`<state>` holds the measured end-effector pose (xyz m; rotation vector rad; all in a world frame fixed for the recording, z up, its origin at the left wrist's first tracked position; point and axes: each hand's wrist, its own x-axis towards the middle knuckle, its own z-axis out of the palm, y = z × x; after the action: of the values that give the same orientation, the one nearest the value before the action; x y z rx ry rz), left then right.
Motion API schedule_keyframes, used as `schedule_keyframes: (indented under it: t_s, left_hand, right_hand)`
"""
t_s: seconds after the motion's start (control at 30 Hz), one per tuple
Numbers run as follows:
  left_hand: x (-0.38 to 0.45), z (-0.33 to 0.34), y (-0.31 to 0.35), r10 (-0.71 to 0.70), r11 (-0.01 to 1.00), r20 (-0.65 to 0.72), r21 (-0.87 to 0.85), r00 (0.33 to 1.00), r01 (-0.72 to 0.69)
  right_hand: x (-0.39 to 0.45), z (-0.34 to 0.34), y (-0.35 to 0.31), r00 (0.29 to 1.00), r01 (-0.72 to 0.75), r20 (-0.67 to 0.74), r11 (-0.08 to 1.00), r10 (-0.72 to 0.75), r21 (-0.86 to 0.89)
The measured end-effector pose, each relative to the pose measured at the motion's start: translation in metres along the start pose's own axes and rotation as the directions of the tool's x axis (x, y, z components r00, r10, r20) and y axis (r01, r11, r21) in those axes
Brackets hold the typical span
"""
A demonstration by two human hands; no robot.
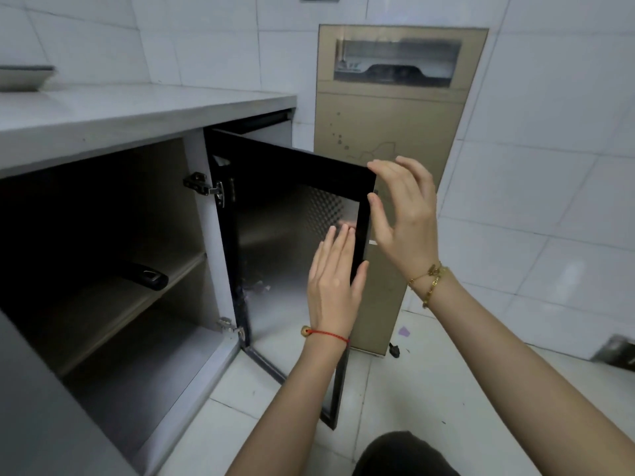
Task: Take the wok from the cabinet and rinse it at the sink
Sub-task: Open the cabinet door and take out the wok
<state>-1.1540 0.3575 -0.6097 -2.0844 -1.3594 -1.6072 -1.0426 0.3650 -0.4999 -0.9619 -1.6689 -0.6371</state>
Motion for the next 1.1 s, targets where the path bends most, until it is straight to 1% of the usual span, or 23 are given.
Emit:
schedule_keyframes:
  t_s: [0.13, 0.3, 0.43, 0.6, 0.7, 0.83, 0.97, 1.1]
  left_hand:
    - [0.012, 0.027, 0.005, -0.053, 0.998, 0.034, 0.017, 0.998, 0.053]
    - [0.020, 0.052, -0.001, -0.086, 0.996, 0.208, 0.055, 0.974, 0.077]
    - [0.020, 0.067, -0.021, -0.119, 0.992, 0.374, 0.083, 0.920, 0.094]
    - [0.027, 0.083, -0.040, -0.153, 0.988, 0.501, 0.110, 0.852, 0.113]
    - [0.036, 0.091, -0.046, -0.155, 0.988, 0.531, 0.106, 0.833, 0.116]
    - [0.043, 0.103, -0.052, -0.167, 0.985, 0.542, 0.124, 0.824, 0.118]
    - [0.045, 0.116, -0.059, -0.177, 0.981, 0.529, 0.158, 0.830, 0.109]
    - [0.046, 0.126, -0.063, -0.187, 0.980, 0.515, 0.160, 0.837, 0.121]
  right_hand:
    - [0.003, 0.010, 0.025, 1.000, -0.017, 0.009, 0.999, 0.018, -0.049]
    - [0.008, 0.023, 0.056, 0.999, -0.047, 0.022, 0.993, 0.050, -0.113]
    - [0.010, 0.035, 0.077, 0.997, -0.049, 0.045, 0.986, 0.057, -0.161]
    - [0.015, 0.051, 0.099, 0.989, -0.061, 0.120, 0.974, 0.089, -0.219]
    - [0.018, 0.060, 0.108, 0.982, -0.065, 0.153, 0.966, 0.106, -0.252]
    - [0.020, 0.072, 0.120, 0.976, -0.038, 0.189, 0.936, 0.110, -0.349]
    - [0.021, 0.082, 0.130, 0.971, -0.014, 0.210, 0.900, 0.117, -0.436]
    - [0.021, 0.090, 0.137, 0.970, -0.020, 0.209, 0.895, 0.126, -0.446]
